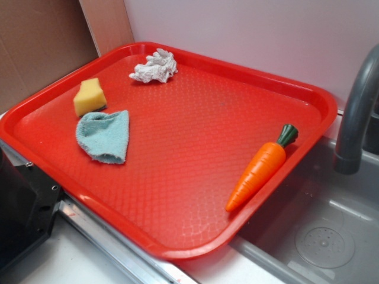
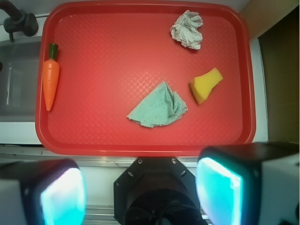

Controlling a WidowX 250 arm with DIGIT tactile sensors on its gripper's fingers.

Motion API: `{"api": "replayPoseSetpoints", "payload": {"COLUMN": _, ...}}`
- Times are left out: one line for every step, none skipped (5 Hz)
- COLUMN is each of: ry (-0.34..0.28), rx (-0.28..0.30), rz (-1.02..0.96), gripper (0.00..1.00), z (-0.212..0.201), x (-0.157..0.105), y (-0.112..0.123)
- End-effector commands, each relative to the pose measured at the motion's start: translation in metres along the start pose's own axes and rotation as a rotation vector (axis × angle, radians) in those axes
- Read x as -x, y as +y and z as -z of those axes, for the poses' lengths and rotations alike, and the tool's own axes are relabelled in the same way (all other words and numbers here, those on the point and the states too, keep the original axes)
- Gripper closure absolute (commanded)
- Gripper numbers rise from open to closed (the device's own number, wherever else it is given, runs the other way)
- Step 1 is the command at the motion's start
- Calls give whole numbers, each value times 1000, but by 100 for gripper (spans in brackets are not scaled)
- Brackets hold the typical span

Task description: Grab the green sponge.

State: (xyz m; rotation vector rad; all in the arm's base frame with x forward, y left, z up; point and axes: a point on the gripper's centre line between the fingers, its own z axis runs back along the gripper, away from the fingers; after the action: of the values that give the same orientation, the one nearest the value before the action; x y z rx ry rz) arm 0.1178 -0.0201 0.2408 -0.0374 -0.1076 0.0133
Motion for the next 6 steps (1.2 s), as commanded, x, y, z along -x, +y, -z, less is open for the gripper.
{"api": "replayPoseSetpoints", "payload": {"ry": 0, "rx": 0, "rz": 0, "gripper": 0, "z": 0, "x": 0, "y": 0}}
{"api": "replayPoseSetpoints", "payload": {"ry": -25, "rx": 30, "rz": -209, "gripper": 0, "z": 4, "x": -3, "y": 14}}
{"api": "replayPoseSetpoints", "payload": {"ry": -44, "rx": 23, "rz": -453, "gripper": 0, "z": 18, "x": -7, "y": 26}}
{"api": "replayPoseSetpoints", "payload": {"ry": -62, "rx": -35, "rz": -679, "gripper": 0, "z": 43, "x": -17, "y": 49}}
{"api": "replayPoseSetpoints", "payload": {"ry": -91, "rx": -76, "rz": -845, "gripper": 0, "z": 70, "x": -31, "y": 78}}
{"api": "replayPoseSetpoints", "payload": {"ry": -122, "rx": -148, "rz": -953, "gripper": 0, "z": 95, "x": -46, "y": 99}}
